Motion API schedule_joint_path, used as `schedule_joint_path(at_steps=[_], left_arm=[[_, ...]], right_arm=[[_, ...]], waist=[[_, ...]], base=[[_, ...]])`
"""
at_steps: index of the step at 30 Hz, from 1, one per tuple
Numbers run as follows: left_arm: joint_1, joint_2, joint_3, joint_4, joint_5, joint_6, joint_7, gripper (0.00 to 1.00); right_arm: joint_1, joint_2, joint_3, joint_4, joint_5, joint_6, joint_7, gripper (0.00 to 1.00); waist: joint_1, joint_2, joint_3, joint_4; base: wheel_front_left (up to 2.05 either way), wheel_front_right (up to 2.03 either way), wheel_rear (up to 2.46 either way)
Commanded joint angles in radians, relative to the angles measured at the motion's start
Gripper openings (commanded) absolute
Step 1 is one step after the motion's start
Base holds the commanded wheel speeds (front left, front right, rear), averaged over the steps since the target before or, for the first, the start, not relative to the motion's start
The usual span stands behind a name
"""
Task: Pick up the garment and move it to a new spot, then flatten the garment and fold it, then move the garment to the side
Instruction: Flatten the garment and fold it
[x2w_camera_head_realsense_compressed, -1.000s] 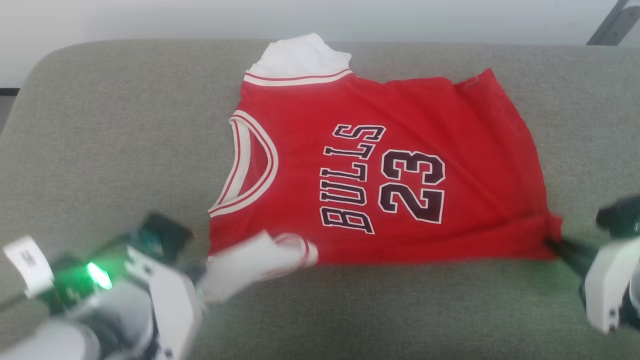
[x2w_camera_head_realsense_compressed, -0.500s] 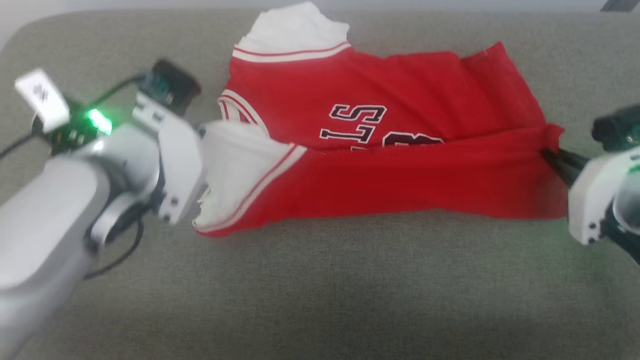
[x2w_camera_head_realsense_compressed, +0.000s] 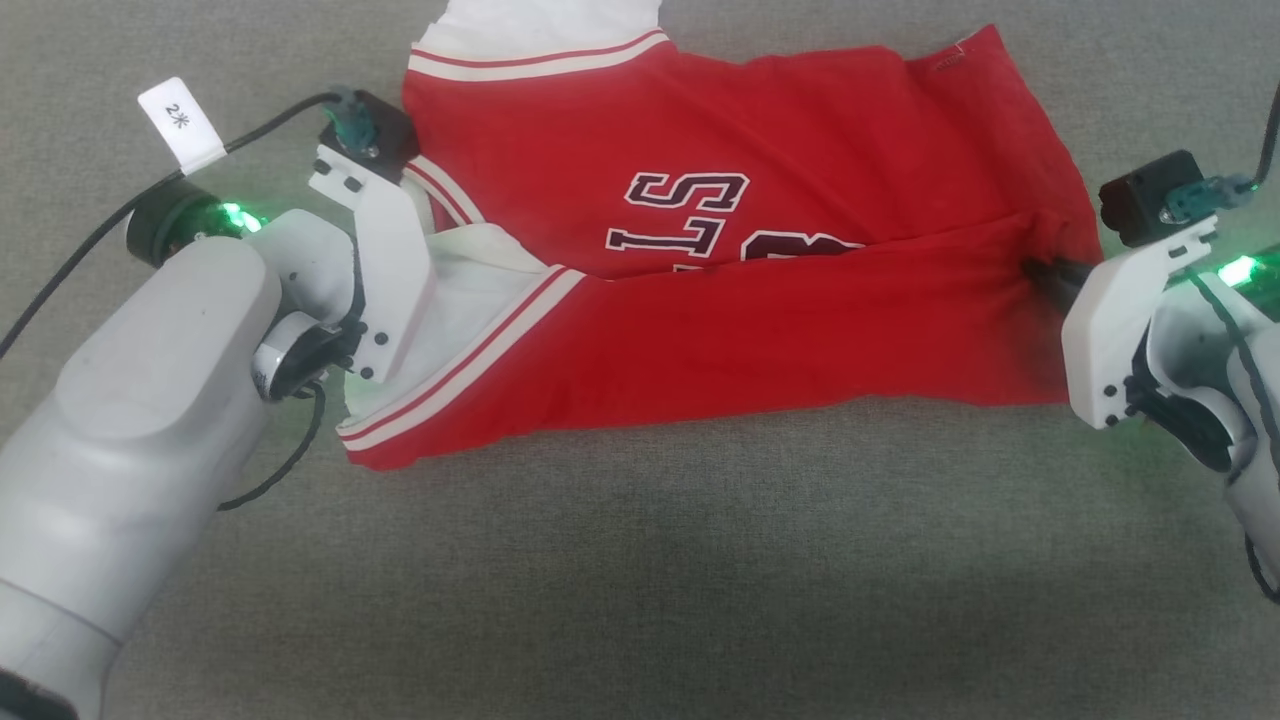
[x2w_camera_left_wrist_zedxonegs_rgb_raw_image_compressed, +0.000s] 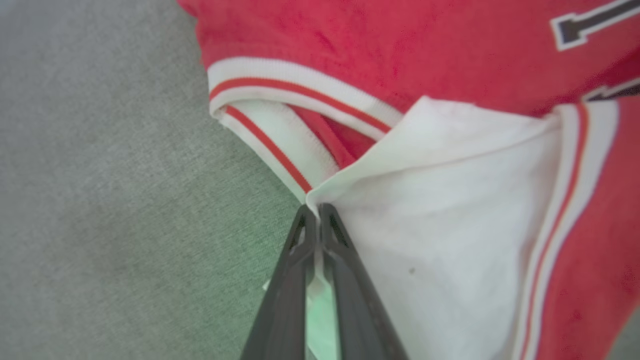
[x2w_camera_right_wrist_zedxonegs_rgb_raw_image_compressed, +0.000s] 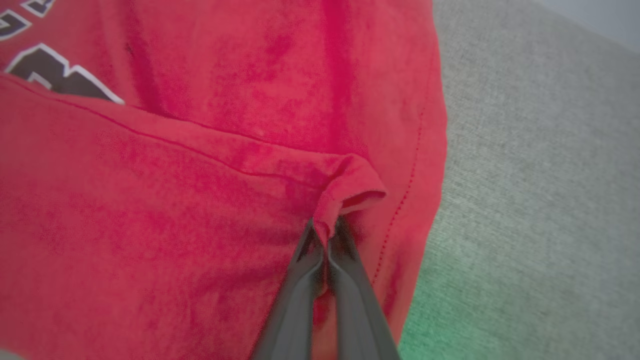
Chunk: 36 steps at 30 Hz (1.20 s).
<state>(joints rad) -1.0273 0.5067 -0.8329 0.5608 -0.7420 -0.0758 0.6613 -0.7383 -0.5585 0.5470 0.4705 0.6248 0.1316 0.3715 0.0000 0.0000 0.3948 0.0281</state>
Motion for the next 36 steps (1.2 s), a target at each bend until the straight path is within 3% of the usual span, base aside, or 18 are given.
schedule_joint_path(at_steps=[1, 2, 3, 4, 5, 12, 18, 26, 36], left_arm=[[-0.017, -0.008, 0.001, 0.031, -0.009, -0.008, -0.005, 0.28], [-0.022, -0.014, 0.002, 0.055, -0.014, -0.01, -0.007, 0.45], [-0.027, -0.02, 0.001, 0.074, -0.017, -0.014, -0.011, 0.8], [-0.029, -0.024, 0.003, 0.094, -0.021, -0.014, -0.01, 0.99], [-0.031, -0.029, 0.003, 0.107, -0.025, -0.017, -0.01, 1.0], [-0.048, -0.028, 0.009, 0.132, -0.04, -0.026, -0.021, 1.0], [-0.02, -0.013, 0.017, 0.079, -0.064, -0.004, 0.016, 1.0], [0.091, 0.052, 0.024, -0.116, -0.12, 0.092, 0.136, 1.0], [0.219, 0.134, 0.04, -0.314, -0.187, 0.214, 0.244, 1.0]], right_arm=[[-0.012, 0.008, 0.013, 0.019, 0.005, -0.002, -0.01, 0.02], [-0.021, 0.009, 0.019, 0.028, 0.006, -0.002, -0.016, 0.31], [-0.028, 0.008, 0.027, 0.036, 0.006, -0.002, -0.022, 0.43], [-0.033, 0.007, 0.034, 0.041, 0.009, -0.002, -0.033, 0.49], [-0.039, 0.005, 0.038, 0.042, 0.011, -0.002, -0.047, 1.0], [-0.041, -0.01, 0.04, 0.032, -0.011, -0.002, -0.148, 1.0], [0.006, 0.011, -0.068, 0.015, -0.05, -0.002, -0.301, 1.0], [0.152, 0.109, -0.363, -0.09, -0.217, -0.002, -0.479, 1.0], [0.349, 0.271, -0.615, -0.361, -0.372, -0.002, -0.408, 1.0]], waist=[[0.0, 0.0, 0.0, -0.003], [0.0, 0.0, -0.001, -0.004], [0.0, 0.0, -0.004, -0.005], [0.0, 0.0, -0.008, -0.004], [0.0, 0.0, -0.013, -0.004], [0.0, 0.0, -0.057, 0.008], [0.0, 0.0, -0.107, 0.027], [0.0, 0.0, -0.162, 0.035], [0.0, 0.0, -0.161, 0.001]], base=[[0.0, 0.0, 0.0], [0.0, 0.0, 0.0], [0.0, 0.0, 0.0], [0.0, 0.0, 0.0], [0.0, 0.0, 0.0], [0.0, 0.0, 0.0], [0.0, 0.0, 0.0], [0.0, 0.0, 0.0], [0.0, 0.0, 0.0]])
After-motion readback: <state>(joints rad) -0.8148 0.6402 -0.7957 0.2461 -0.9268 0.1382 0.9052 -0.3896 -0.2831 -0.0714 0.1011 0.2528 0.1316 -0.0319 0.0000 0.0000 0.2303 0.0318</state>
